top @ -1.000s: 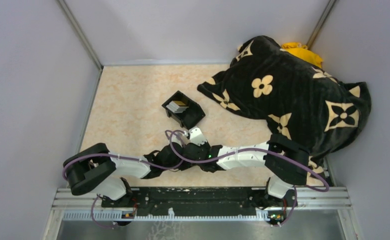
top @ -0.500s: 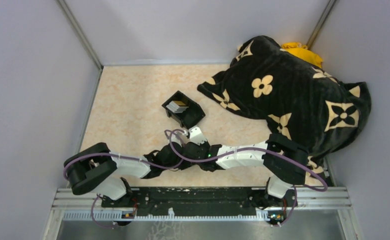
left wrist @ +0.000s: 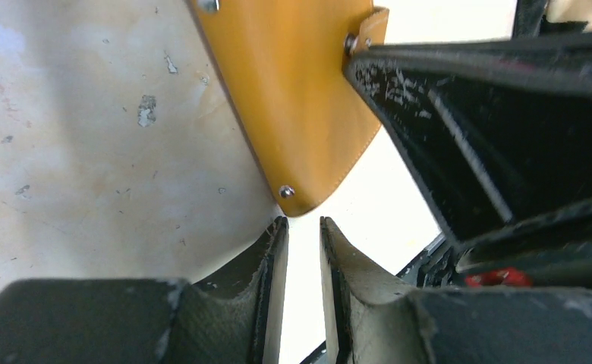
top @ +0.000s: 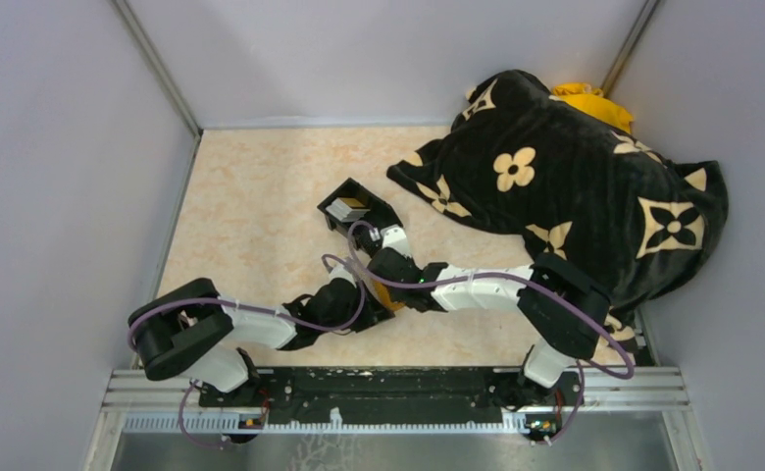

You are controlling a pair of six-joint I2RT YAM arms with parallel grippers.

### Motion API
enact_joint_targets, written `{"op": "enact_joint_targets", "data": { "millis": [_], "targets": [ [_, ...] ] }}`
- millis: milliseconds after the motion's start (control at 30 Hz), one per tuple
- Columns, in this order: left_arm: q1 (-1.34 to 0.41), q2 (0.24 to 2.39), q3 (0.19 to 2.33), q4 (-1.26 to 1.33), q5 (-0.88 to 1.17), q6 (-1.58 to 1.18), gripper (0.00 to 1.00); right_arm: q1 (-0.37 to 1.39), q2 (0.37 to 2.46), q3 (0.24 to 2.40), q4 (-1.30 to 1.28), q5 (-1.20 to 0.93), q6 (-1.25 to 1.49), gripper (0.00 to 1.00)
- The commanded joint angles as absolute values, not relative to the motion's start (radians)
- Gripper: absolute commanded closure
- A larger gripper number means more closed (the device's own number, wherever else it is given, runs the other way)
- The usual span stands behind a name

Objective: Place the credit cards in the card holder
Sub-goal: Close the card holder at the center of the board.

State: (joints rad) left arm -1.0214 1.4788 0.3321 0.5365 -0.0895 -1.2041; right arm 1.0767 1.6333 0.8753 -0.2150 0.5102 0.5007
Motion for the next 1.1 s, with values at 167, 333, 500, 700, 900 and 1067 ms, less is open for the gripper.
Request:
{"op": "enact_joint_targets", "data": {
  "millis": [167,333,500,700,900,1067],
  "targets": [
    [-1.026,1.524,0.366,0.297,-0.13,-1.088,0.7,0.865,1.643,0.815,-0.135,0.151,0.513,1.0],
    [-1.012,1.549,0.415,0.252,-0.133,-1.042,0.7,0.781,1.709,0.778,-0.088,0.034,0.527,1.0],
    [-0.992,1.495,0.434,0.168,-0.149,-1.018,0.7,0.728,1.734,0.774,-0.074,-0.048,0.534,1.0],
    [-0.974,1.333,0.519,-0.027,-0.32,-0.918,0.7,0.675,1.768,0.775,-0.053,-0.143,0.562,1.0],
    [-0.917,1.307,0.631,-0.015,-0.424,-0.788,0.7,0.66,1.797,0.769,-0.024,-0.203,0.599,1.0],
    [-0.863,1.407,0.695,0.114,-0.374,-0.717,0.7,0.658,1.805,0.773,-0.009,-0.213,0.607,1.0]
  ]
}}
